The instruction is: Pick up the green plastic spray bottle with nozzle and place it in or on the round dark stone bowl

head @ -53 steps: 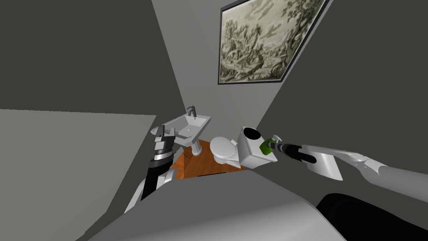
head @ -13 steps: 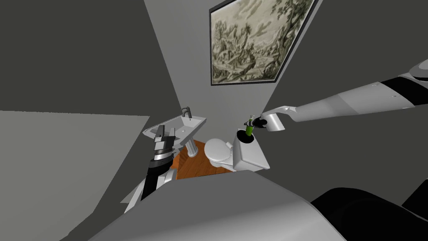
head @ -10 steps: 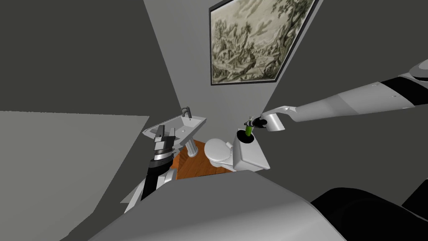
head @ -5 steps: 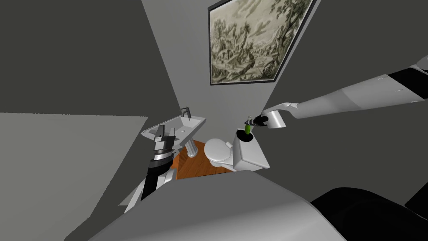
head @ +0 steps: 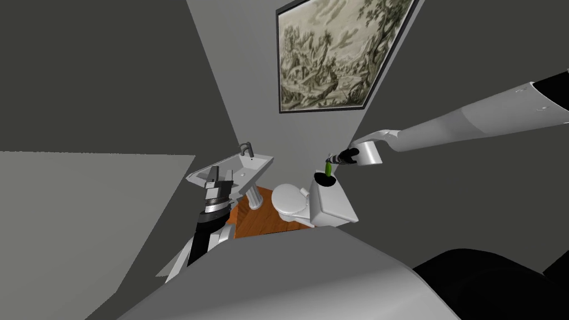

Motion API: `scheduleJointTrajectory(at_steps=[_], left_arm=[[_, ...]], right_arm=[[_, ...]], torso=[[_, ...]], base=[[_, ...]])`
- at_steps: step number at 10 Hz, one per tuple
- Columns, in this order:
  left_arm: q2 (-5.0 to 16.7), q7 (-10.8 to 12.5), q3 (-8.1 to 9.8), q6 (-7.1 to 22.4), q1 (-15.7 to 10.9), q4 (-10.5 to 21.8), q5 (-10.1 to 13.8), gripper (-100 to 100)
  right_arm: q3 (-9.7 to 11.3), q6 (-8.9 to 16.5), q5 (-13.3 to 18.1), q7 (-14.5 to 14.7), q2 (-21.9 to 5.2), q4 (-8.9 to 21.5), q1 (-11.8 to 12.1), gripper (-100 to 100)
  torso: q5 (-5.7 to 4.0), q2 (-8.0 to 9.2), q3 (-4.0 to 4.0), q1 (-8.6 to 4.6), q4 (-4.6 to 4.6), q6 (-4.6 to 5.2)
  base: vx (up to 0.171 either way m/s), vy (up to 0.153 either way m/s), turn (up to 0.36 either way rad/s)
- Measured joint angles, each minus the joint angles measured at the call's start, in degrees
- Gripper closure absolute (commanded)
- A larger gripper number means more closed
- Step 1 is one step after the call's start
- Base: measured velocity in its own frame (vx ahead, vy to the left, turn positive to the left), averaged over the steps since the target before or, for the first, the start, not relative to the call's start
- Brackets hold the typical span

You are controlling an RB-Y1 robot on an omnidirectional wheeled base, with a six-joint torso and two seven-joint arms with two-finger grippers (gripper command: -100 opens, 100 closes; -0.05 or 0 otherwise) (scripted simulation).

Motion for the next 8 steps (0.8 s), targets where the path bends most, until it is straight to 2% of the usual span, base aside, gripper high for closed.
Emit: scheduleJointTrajectory(at_steps=[2, 3, 8], left_arm=[[0.00, 0.00, 0.00, 0.00, 0.00, 0.00, 0.00, 0], [0.00, 0.00, 0.00, 0.00, 0.00, 0.00, 0.00, 0], [0.00, 0.00, 0.00, 0.00, 0.00, 0.00, 0.00, 0]], right_arm=[[1.91, -2.27, -3.15, 2.54, -1.20, 0.92, -1.96, -100], [1.99, -2.43, -3.29, 2.79, -1.24, 0.94, -2.06, 0], [1.98, -2.42, -3.28, 2.77, -1.24, 0.93, -2.05, 0]], torso=[[0.00, 0.01, 0.01, 0.02, 0.00, 0.00], [-0.01, 0.01, 0.00, -0.03, -0.01, -0.01], [-0.03, 0.00, 0.00, -0.10, -0.01, 0.00]], base=[[0.001, 0.019, -0.023], [0.000, 0.000, 0.000], [0.000, 0.000, 0.000]])
